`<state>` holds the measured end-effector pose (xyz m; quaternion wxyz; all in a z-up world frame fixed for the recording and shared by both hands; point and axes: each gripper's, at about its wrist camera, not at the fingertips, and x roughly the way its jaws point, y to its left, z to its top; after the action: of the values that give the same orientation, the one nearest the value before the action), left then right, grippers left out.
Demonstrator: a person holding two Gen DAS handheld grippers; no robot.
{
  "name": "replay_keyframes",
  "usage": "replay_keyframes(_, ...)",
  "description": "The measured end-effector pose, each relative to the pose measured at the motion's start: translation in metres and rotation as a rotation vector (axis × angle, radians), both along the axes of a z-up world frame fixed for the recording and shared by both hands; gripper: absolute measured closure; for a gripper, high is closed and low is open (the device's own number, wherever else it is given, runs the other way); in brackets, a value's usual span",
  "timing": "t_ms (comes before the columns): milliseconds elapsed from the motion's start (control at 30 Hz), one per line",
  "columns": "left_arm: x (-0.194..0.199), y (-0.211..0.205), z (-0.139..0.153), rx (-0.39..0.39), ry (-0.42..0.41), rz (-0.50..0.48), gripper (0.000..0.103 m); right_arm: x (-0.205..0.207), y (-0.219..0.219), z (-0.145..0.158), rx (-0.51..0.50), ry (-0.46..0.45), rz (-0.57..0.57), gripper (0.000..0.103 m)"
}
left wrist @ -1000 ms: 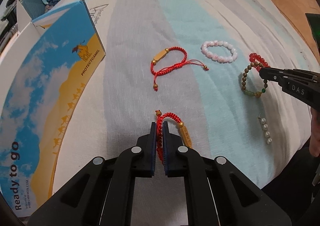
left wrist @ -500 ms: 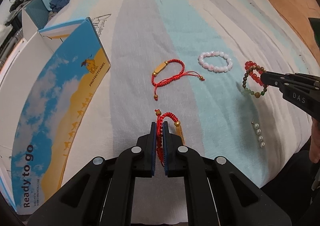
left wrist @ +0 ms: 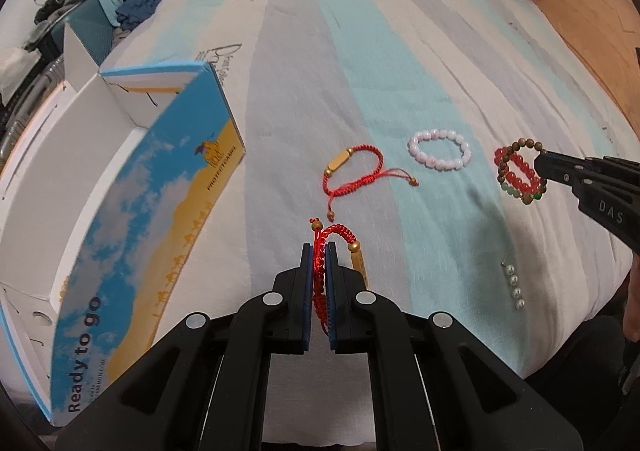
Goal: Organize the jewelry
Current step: 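Lift both bracelets and carry them with both tools over the white box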
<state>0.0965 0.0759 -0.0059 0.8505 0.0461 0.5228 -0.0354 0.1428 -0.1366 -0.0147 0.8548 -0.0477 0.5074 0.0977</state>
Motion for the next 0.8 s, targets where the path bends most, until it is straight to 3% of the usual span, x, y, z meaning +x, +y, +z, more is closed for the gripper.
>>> replay_keyframes(800,-0.012,0.041,0.058,-0.009,-0.090,0.072,0.098,-0.015,0.055,0.066,-0.003,-0.102,0.071,0.095)
